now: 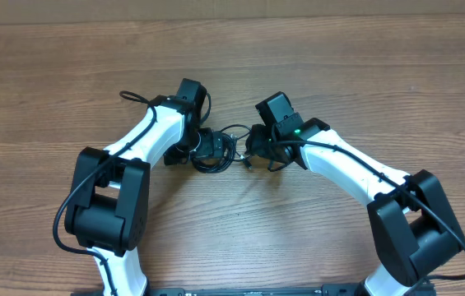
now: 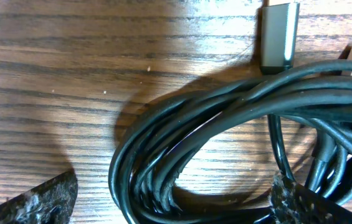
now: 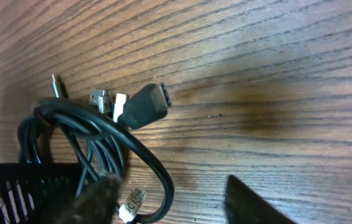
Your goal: Untangle cables
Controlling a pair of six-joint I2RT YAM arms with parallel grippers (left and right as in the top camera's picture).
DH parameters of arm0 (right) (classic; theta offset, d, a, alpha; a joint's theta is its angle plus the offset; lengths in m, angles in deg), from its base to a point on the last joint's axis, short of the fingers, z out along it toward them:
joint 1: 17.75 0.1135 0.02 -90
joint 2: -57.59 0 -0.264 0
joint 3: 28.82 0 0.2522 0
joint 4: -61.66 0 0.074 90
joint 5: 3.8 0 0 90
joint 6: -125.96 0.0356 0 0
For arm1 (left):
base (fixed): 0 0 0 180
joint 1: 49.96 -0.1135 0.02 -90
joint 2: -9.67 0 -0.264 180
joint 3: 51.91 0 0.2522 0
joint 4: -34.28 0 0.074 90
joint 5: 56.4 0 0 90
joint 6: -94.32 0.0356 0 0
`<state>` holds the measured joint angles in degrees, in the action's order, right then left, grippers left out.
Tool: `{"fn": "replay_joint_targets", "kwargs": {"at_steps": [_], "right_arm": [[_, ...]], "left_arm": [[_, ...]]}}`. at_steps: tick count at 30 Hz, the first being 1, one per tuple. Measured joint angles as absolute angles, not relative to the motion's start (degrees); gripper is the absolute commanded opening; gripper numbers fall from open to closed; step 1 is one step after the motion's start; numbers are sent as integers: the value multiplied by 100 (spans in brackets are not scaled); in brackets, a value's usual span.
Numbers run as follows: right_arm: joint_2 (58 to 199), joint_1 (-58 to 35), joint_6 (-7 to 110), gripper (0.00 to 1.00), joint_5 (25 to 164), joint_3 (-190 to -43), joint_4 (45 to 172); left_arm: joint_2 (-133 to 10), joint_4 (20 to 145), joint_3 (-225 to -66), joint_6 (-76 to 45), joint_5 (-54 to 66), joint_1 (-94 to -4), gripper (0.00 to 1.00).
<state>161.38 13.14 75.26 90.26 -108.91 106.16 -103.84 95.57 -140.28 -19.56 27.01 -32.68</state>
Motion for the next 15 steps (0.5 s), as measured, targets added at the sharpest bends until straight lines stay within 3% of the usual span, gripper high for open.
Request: {"fn": "replay_joint_targets", "kwargs": {"at_steps": [1, 2, 5, 6, 7, 8, 10, 12, 15], "right_arm": [[16138, 1314, 7529, 10, 9026, -10891, 10605], [16138, 1314, 7516, 4, 9028, -10891, 10603], [16138, 1314, 7537, 4, 9026, -10891, 10603], [16138, 1314, 7540, 15, 9028, -10891, 10603], [16138, 1314, 7555, 40, 9026, -10891, 10601], [16138, 1314, 7540, 52, 9026, -10891, 10603], [16138, 1314, 7555, 60, 9023, -10891, 10601], [16138, 1314, 7583, 81, 9006, -10891, 10598], [16138, 1314, 7542, 97, 8954, -10891, 10601]], "left_arm": [[-10384, 9559, -14028, -1958, 2701, -3268, 100], [-10384, 9557, -14028, -1958, 2701, -3268, 99], [-10384, 9557, -14028, -1958, 2701, -3268, 99], [-10384, 9557, -14028, -1958, 2701, -3268, 99], [-10384, 9557, -14028, -1956, 2701, -3268, 99], [-10384, 9557, -14028, -1958, 2701, -3268, 100], [-10384, 9557, -14028, -1958, 2701, -3268, 100], [-10384, 9557, -14028, -1958, 2701, -3268, 100], [-10384, 9559, -14028, -1956, 2701, -3268, 99]]}}
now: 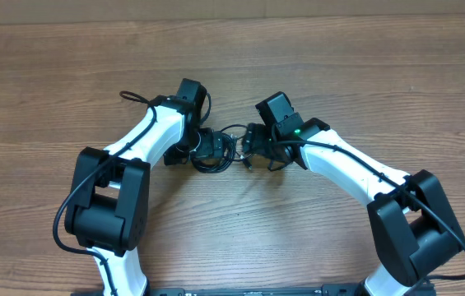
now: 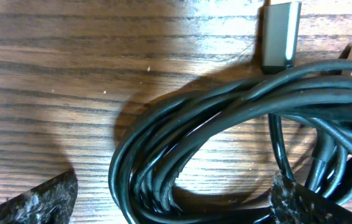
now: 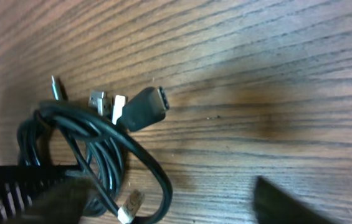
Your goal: Untangle cables
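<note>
A tangled bundle of black cables lies on the wooden table between the two arms. In the left wrist view the coil runs between the fingertips of my left gripper, which stands open astride it. A silver plug lies beyond the coil. My right gripper is open too, with one loop of cable and a small white connector between its blurred fingers. A black plug and silver plugs stick out of the bundle.
The wooden table stretches bare all round the bundle. Both white arms, left and right, reach inward and meet at the centre, their grippers close to each other over the cables.
My right gripper's fingers stand wider apart than before, still over the loop and the white connector. The left gripper and the coil have not visibly moved.
</note>
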Controlling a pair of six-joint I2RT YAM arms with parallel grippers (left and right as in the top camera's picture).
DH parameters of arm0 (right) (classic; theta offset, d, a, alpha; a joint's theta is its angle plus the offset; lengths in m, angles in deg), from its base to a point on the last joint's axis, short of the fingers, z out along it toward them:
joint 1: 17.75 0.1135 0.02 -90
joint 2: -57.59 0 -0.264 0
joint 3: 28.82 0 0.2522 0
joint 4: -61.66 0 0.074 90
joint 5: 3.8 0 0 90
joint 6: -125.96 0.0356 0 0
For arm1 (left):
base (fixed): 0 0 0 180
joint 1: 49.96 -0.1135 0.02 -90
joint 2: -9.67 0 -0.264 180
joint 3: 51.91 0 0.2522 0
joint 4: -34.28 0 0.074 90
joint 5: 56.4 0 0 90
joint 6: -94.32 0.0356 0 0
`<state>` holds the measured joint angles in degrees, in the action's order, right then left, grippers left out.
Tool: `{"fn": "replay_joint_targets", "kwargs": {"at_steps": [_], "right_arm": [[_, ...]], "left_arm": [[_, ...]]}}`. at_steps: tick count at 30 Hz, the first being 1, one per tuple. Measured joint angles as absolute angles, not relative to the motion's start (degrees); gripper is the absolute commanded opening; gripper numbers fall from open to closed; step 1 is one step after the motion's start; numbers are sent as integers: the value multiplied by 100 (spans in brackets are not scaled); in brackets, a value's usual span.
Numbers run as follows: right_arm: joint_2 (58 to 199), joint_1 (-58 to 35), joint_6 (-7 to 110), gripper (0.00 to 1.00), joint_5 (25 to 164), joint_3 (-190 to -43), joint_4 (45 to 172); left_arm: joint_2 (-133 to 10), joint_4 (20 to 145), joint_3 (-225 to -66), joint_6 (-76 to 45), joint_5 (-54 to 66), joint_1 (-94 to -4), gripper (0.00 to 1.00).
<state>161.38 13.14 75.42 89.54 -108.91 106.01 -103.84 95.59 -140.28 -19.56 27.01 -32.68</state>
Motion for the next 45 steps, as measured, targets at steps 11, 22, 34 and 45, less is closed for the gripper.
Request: {"fn": "replay_joint_targets", "kwargs": {"at_steps": [11, 22, 34, 45], "right_arm": [[16138, 1314, 7535, 100, 8492, -10891, 10594], [16138, 1314, 7531, 100, 7979, -10891, 10596], [16138, 1314, 7516, 100, 7933, -10891, 10596], [16138, 1314, 7516, 100, 7933, -10891, 10596]], "left_arm": [[-10384, 9557, -14028, -1958, 2701, -3268, 100], [-10384, 9557, -14028, -1958, 2701, -3268, 99], [-10384, 9559, -14028, -1958, 2701, -3268, 99], [-10384, 9557, -14026, -1958, 2701, -3268, 99]]}}
